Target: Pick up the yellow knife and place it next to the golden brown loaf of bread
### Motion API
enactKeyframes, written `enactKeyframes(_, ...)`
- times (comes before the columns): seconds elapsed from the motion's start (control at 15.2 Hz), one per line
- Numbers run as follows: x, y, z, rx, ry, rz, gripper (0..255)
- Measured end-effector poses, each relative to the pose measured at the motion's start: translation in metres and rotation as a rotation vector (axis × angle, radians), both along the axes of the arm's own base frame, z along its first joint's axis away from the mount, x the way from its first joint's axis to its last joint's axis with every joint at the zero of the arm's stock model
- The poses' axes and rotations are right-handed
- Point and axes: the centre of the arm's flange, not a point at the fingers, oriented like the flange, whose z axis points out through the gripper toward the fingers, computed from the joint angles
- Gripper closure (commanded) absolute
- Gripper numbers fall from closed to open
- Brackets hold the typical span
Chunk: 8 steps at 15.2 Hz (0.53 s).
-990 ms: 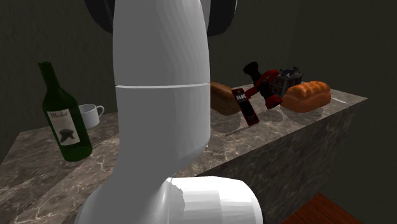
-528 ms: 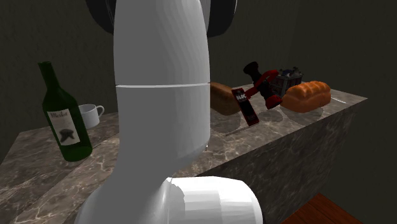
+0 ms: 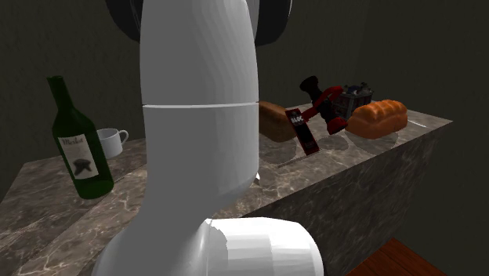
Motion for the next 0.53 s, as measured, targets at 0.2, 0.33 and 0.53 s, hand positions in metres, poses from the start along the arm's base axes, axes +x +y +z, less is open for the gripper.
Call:
enactKeyframes(0.2,0.0,0.0,0.0,0.0,0.0,0.0,255)
enactKeyframes(0.33,0.0,0.001,0.007,0.0,0.001,0.0,255)
enactKeyframes(0.53,0.0,0.0,0.021,0.0,0.0,0.0,255)
